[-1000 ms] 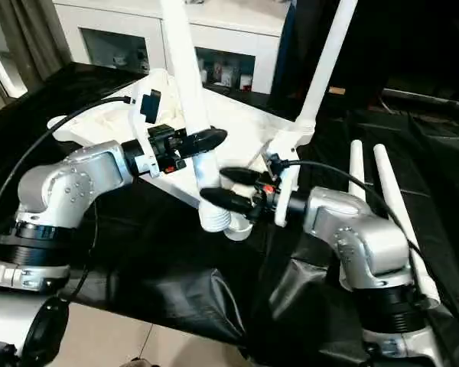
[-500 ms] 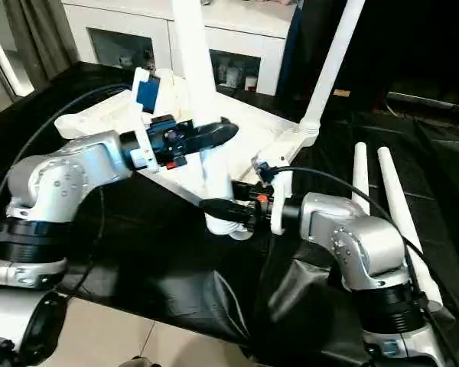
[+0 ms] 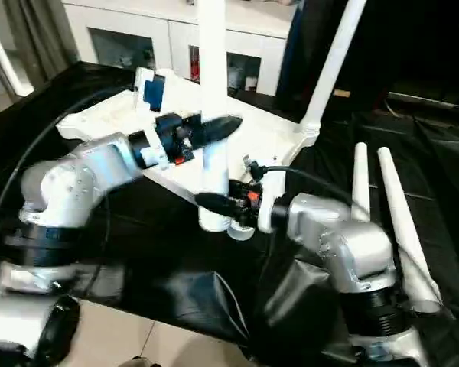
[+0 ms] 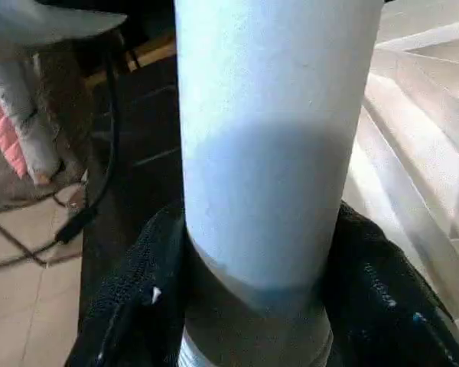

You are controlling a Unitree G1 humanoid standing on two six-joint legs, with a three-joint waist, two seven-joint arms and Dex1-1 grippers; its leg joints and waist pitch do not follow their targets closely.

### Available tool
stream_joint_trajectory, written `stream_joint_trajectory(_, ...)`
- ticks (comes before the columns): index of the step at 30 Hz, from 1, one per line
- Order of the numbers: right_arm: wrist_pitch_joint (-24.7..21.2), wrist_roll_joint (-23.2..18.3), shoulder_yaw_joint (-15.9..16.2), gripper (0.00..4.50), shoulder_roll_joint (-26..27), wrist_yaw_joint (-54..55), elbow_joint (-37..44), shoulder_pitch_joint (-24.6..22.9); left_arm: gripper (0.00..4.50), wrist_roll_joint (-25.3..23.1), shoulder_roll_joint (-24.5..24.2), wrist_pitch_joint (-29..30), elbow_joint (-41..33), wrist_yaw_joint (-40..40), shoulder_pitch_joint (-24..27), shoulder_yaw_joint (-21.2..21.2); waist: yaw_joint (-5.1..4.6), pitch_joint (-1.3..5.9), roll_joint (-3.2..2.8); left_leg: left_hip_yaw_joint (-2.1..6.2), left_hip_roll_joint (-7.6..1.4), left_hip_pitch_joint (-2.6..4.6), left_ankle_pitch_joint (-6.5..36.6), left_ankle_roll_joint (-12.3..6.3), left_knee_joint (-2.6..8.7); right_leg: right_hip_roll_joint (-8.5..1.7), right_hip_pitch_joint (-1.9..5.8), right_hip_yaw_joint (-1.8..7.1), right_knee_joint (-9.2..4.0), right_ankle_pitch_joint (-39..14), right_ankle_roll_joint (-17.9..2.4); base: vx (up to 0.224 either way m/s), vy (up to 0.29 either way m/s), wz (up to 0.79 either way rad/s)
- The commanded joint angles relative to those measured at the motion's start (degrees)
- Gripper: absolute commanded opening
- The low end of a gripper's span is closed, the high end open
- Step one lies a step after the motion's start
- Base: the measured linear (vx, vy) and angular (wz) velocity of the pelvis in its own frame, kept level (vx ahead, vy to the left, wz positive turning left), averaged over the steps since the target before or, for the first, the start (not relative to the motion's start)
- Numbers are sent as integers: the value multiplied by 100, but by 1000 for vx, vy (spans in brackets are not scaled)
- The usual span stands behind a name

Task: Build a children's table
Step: Pick table leg

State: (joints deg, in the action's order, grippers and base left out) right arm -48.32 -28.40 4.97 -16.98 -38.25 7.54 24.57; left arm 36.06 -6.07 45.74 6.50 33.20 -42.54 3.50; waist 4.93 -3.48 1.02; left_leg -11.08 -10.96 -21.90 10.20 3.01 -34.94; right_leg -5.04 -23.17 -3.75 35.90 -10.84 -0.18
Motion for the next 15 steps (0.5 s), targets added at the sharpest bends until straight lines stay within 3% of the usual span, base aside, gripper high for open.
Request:
stream_joint_trajectory(1,89,40,-67,199,16,141,128,-13,354,-113,4,-58,-144,-202,40,0,-4,444,44,85,-174,79,606,32,380,-281,331,258,-404,-719,-1069,0,0,0)
stream_joint_trajectory(7,261,257,-144,198,244,636,-2,60,358,-507,-57,-92,-421,-555,234,-282,-16,431,20,94,-188,99,728,121,402,-276,306,261,-427,-907,-943,0,0,0)
stream_joint_trajectory(13,284,292,-205,198,320,792,-71,129,358,-733,-68,-120,-556,-743,311,-478,-19,429,32,90,-179,93,740,151,403,-269,306,267,-429,-926,-857,0,0,0)
stream_joint_trajectory(15,295,313,-189,198,315,811,-72,129,330,-675,3,-107,-547,-803,312,-421,-22,429,39,87,-173,89,727,150,400,-267,306,266,-427,-910,-857,0,0,0)
